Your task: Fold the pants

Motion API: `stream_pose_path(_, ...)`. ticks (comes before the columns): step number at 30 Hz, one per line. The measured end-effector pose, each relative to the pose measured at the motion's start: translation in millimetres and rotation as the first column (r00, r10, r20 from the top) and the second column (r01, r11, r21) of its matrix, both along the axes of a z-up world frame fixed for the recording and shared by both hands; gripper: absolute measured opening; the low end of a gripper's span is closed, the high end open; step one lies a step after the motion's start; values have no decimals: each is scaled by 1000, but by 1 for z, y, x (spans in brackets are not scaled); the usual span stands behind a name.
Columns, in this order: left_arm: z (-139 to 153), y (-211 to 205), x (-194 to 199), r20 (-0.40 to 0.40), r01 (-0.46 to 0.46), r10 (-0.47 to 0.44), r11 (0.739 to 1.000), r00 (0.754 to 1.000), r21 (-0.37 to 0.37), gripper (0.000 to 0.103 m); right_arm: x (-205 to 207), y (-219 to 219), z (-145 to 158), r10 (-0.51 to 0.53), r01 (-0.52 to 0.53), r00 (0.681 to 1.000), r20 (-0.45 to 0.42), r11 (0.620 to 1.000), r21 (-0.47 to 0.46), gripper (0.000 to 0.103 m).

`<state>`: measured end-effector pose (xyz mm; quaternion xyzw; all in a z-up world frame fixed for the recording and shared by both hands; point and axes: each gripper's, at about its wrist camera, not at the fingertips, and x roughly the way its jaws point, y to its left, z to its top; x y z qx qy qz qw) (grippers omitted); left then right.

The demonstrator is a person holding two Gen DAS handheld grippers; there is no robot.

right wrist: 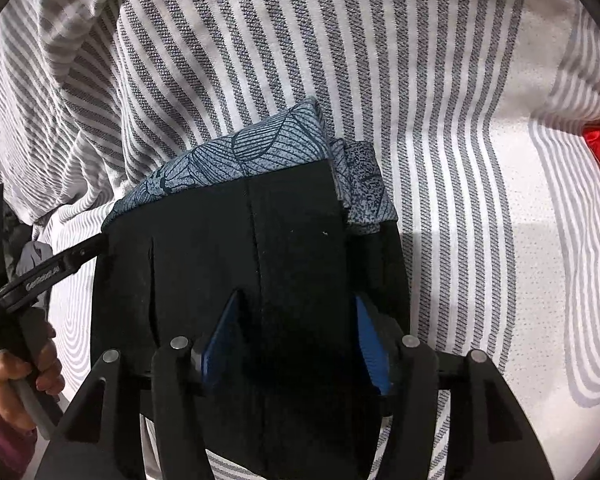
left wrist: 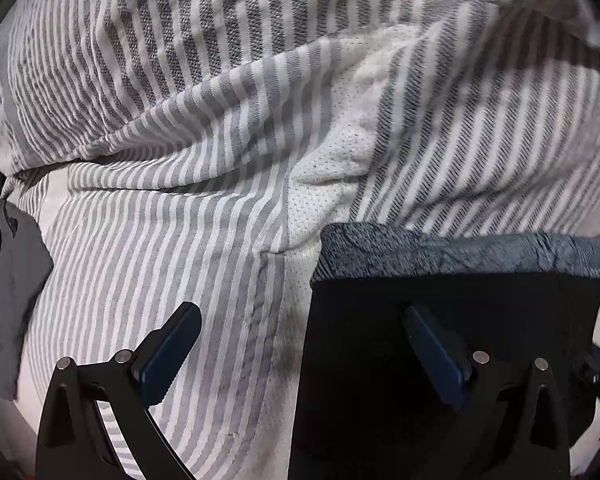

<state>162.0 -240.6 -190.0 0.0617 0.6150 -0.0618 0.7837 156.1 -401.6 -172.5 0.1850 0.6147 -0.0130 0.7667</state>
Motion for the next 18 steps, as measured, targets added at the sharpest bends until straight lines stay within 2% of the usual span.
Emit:
stream_pose_path(4, 5, 4, -12, -12, 22, -22, 1000, 1000, -16, 102, -6, -1, 2, -3, 3, 1000, 10, 1000, 1, 62)
stream_pose_path(11, 8, 9, -34, -62, 68, -75, 992, 995, -106, 102, -15, 1, 8, 2, -1, 1000, -16, 999, 35, 65)
stream_pose_path(15, 8, 7, -46, -77, 118, -129, 983, 989, -141, 102, -31, -5, 16, 10, -9, 1000, -16, 997, 80, 65)
stream_pose_path(18, 6, 9, -49, -95, 135, -154, 975, 984, -174, 102, -42, -20, 15, -22, 25, 999, -24, 988, 149, 66)
